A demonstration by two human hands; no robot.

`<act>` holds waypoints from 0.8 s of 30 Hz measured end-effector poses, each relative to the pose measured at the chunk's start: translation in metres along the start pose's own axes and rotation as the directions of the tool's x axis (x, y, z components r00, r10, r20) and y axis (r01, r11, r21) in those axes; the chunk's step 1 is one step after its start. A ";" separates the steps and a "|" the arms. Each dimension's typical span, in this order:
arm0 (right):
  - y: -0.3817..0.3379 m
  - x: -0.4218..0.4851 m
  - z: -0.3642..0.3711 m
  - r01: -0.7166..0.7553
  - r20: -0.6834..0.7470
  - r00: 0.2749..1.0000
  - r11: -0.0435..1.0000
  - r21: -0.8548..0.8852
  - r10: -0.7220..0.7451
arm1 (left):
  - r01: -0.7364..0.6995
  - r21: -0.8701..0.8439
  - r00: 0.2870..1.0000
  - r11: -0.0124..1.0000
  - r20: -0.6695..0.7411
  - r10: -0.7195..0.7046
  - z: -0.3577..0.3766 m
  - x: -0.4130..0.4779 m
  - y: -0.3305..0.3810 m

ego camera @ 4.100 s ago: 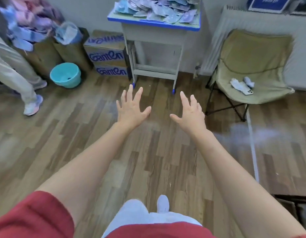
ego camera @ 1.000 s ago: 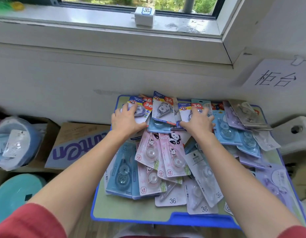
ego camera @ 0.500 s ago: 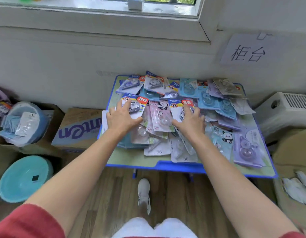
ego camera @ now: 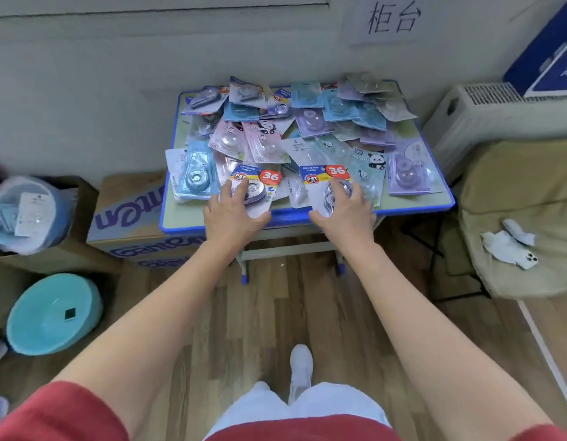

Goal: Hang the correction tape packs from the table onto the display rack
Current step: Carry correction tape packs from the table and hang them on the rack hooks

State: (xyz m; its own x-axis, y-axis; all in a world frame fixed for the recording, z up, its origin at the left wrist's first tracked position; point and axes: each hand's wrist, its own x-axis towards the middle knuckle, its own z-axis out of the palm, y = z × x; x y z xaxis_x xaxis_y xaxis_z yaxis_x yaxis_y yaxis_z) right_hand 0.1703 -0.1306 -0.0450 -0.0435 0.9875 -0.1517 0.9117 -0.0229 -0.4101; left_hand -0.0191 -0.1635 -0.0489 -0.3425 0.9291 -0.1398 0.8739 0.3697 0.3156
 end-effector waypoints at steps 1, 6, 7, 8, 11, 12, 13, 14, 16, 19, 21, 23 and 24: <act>0.005 -0.012 0.001 -0.012 -0.010 1.000 1.000 0.014 0.012 | -0.019 0.002 1.000 1.000 0.006 0.019 0.003 -0.008 0.000; 0.026 -0.088 0.008 -0.132 -0.083 0.987 0.990 0.051 0.136 | -0.142 0.004 0.990 0.990 0.020 0.142 0.016 -0.058 -0.002; 0.031 -0.106 0.010 -0.162 -0.094 0.981 0.985 0.060 0.167 | -0.167 0.009 0.985 0.986 0.039 0.167 0.019 -0.070 -0.003; 0.036 -0.125 0.013 -0.192 -0.107 0.974 0.979 0.070 0.199 | -0.197 0.022 0.979 0.980 0.063 0.196 0.023 -0.083 -0.004; 0.054 -0.182 0.020 -0.293 -0.132 0.942 0.949 0.118 0.307 | -0.296 0.051 0.950 0.954 0.115 0.289 0.036 -0.121 -0.003; 0.060 -0.201 0.022 -0.330 -0.130 0.929 0.934 0.137 0.347 | -0.328 0.050 0.938 0.943 0.132 0.319 0.041 -0.134 -0.001; 0.068 -0.221 0.024 -0.364 -0.129 0.915 0.919 0.152 0.383 | -0.360 0.047 0.925 0.932 0.148 0.350 0.047 -0.147 0.002; 0.077 -0.240 0.026 -0.394 -0.130 0.900 0.904 0.165 0.416 | -0.392 0.046 0.910 0.919 0.164 0.381 0.052 -0.161 0.006; 0.095 -0.279 0.029 -0.455 -0.134 0.865 0.867 0.203 0.484 | -0.448 0.029 0.881 0.894 0.188 0.435 0.062 -0.187 0.017; 0.123 -0.333 0.031 -0.544 -0.140 0.792 0.791 0.280 0.594 | -0.536 0.000 0.822 0.844 0.228 0.522 0.077 -0.228 0.039; 0.142 -0.367 0.032 -0.587 -0.150 0.738 0.735 0.340 0.658 | -0.602 -0.019 0.769 0.798 0.255 0.586 0.089 -0.258 0.056; 0.163 -0.401 0.031 -0.614 -0.166 0.679 0.677 0.406 0.716 | -0.663 -0.021 0.712 0.748 0.291 0.639 0.100 -0.289 0.076; 0.174 -0.419 0.031 -0.627 -0.176 0.647 0.649 0.432 0.742 | -0.692 -0.011 0.683 0.722 0.313 0.660 0.107 -0.305 0.086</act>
State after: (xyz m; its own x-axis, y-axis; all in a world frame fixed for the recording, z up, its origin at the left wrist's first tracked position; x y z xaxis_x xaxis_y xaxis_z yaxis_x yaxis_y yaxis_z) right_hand 0.3347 -0.5527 -0.0803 0.7202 0.6494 -0.2443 0.4425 -0.7011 -0.5592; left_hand 0.1973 -0.4164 -0.0795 0.4504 0.8743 -0.1812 0.8641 -0.3757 0.3349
